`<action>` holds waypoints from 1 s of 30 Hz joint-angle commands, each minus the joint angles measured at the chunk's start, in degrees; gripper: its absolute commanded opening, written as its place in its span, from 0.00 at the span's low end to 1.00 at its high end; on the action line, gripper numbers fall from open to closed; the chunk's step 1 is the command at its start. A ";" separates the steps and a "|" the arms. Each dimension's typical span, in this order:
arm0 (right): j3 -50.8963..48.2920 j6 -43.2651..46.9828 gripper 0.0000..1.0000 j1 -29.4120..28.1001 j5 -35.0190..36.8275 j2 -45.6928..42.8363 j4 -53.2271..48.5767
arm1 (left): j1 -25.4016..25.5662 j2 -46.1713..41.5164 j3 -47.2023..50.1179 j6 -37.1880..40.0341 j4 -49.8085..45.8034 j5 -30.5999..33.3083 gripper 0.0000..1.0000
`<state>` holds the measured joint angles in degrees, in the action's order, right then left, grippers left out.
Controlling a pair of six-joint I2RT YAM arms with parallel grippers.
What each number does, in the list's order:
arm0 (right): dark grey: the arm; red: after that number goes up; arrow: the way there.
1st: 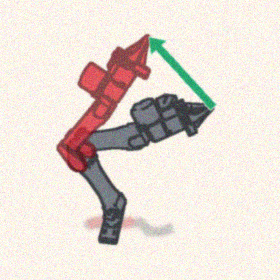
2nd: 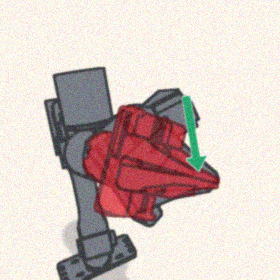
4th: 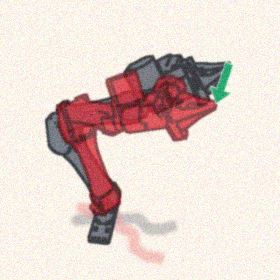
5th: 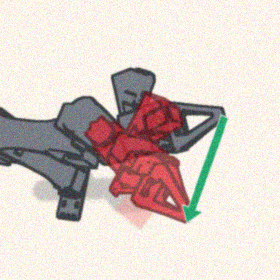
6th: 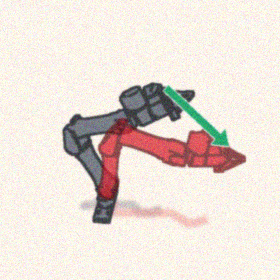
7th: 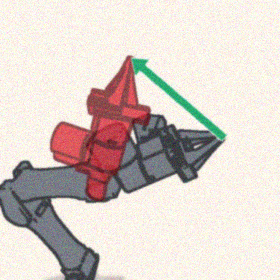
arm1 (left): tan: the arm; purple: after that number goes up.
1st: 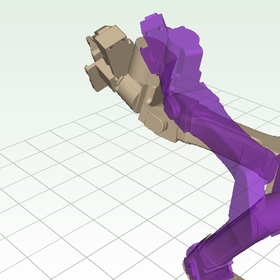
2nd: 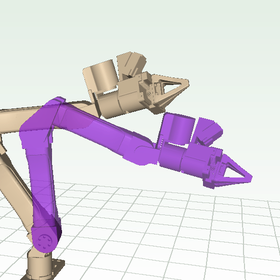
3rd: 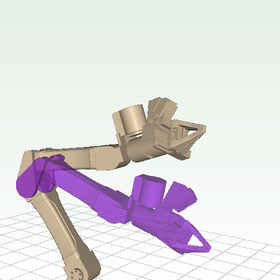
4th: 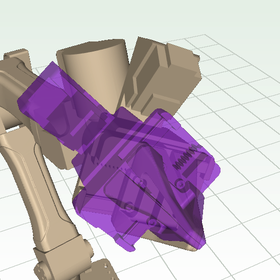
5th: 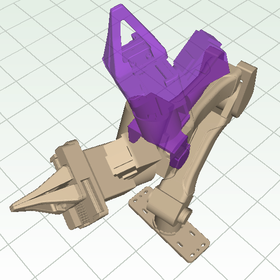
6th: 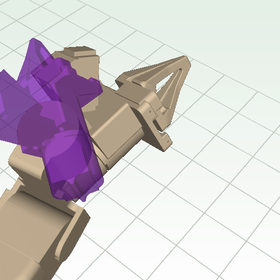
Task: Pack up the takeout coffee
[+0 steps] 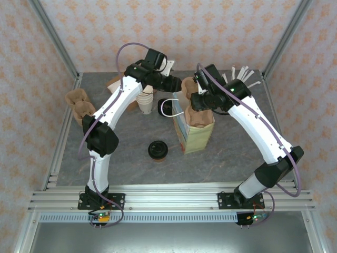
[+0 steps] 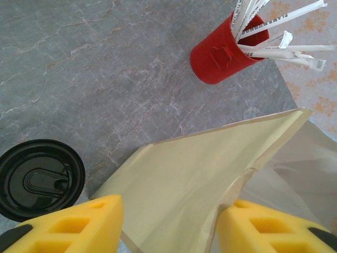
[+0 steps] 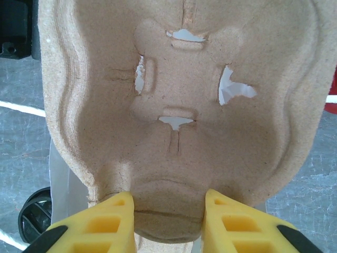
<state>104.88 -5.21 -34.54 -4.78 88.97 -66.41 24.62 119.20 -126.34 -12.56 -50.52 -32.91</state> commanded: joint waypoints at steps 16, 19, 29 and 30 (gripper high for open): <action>0.41 1.96 0.29 0.26 -2.46 2.59 -5.54 | -1.81 -1.21 -4.03 -1.46 0.13 -1.72 0.51; 0.64 1.81 0.29 0.26 -1.12 3.12 -6.46 | -1.86 -0.89 -4.66 -1.42 -0.22 -1.72 0.51; 2.68 1.71 0.29 0.19 -0.63 5.09 -8.96 | -2.06 -0.78 -5.54 -0.98 -0.76 -1.55 0.51; 3.10 1.75 0.29 0.20 -0.58 5.25 -9.33 | -2.03 -0.81 -5.58 -0.89 -0.80 -1.55 0.51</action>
<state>105.43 -4.19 -34.54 -7.07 93.43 -72.86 22.85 119.20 -129.51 -13.63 -50.35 -34.11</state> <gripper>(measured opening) 0.296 0.514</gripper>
